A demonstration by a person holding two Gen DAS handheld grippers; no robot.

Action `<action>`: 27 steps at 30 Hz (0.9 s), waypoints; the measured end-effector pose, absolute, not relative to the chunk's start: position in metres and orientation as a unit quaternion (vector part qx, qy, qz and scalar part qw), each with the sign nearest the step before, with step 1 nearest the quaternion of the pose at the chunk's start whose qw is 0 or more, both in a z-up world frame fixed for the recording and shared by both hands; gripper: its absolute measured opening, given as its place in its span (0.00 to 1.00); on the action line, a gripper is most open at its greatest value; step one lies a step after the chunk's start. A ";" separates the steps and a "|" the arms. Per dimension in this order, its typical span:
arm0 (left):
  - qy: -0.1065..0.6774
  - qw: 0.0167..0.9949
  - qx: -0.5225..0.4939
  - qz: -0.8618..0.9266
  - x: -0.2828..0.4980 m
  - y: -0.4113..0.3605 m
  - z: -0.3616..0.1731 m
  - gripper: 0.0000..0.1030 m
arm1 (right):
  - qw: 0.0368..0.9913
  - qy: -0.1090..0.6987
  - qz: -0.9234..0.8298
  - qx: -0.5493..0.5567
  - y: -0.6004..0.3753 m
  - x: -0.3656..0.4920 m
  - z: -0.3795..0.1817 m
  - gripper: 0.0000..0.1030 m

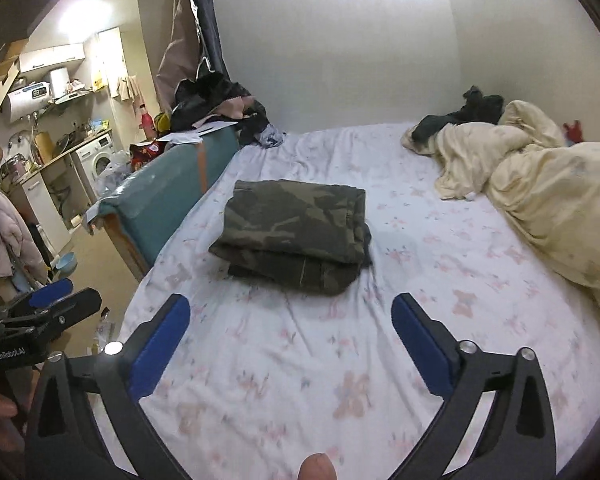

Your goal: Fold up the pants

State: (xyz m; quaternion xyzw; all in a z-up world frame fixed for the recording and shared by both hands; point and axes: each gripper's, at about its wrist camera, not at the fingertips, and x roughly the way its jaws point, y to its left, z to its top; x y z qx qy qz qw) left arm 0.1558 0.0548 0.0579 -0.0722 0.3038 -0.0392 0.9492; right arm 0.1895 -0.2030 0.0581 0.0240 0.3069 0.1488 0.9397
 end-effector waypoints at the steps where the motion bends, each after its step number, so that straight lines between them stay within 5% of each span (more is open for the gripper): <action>1: 0.298 0.951 -0.071 -0.033 0.143 0.054 0.062 0.99 | 0.941 0.305 0.146 0.025 -0.205 0.176 0.060 1.00; 14: 0.294 0.953 -0.074 0.019 0.017 0.044 0.031 0.99 | 0.947 0.303 0.100 0.018 -0.212 0.042 0.033 1.00; 27: 0.292 0.956 0.001 -0.011 0.004 0.011 0.003 0.99 | 0.953 0.292 0.073 0.011 -0.213 0.006 -0.010 1.00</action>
